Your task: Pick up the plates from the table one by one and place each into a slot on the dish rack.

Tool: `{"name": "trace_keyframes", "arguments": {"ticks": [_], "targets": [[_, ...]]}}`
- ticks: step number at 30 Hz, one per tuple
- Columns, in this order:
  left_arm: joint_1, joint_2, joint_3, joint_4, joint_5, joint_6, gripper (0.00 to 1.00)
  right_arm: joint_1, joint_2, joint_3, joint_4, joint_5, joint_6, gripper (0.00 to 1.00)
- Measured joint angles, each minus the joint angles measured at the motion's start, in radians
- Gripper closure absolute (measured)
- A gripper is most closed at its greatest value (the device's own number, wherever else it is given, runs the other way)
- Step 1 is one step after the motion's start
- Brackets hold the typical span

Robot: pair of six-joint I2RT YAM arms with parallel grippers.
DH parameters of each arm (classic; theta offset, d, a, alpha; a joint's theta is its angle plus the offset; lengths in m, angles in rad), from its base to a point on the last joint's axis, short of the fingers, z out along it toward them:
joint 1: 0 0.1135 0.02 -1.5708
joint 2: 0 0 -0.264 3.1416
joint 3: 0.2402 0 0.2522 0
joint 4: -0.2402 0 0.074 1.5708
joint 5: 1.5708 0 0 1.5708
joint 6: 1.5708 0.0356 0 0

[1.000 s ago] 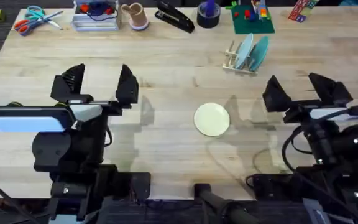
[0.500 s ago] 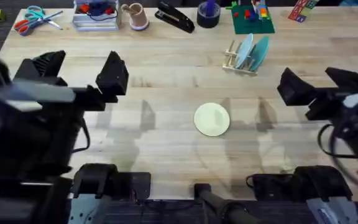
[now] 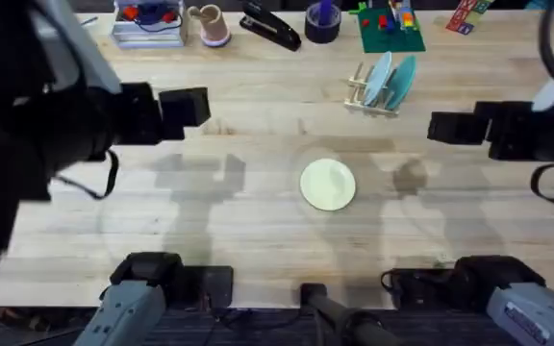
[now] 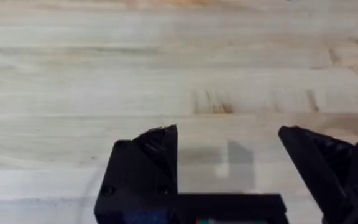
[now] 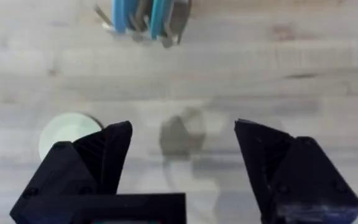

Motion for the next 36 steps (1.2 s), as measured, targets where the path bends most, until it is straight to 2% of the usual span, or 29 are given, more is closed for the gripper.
{"name": "trace_keyframes", "arguments": {"ticks": [5,10,20,24,26,28,36], "targets": [[0.0,0.165,0.058,-0.074,0.041,-0.003,0.008,0.0,0.136,0.058,-0.062,-0.001,0.0,0.007],[0.0,0.266,0.061,-0.078,0.068,-0.008,0.008,0.0,0.182,0.071,-0.064,-0.001,0.0,0.007],[0.0,0.303,0.062,-0.072,0.087,-0.012,0.028,0.0,0.181,0.075,-0.064,-0.001,0.0,0.009],[0.0,0.303,0.062,-0.072,0.152,-0.017,0.658,0.0,0.181,0.075,-0.065,0.0,0.0,0.008],[0.0,0.303,0.062,-0.069,0.208,-0.014,0.921,0.0,0.181,0.075,-0.065,-0.001,0.0,0.007],[0.0,0.303,0.062,-0.065,0.274,-0.017,0.958,0.0,0.181,0.075,-0.065,0.0,0.0,0.007],[0.0,0.303,0.062,-0.059,0.539,-0.017,0.96,0.0,0.181,0.075,-0.065,-0.001,0.0,0.007]]}}
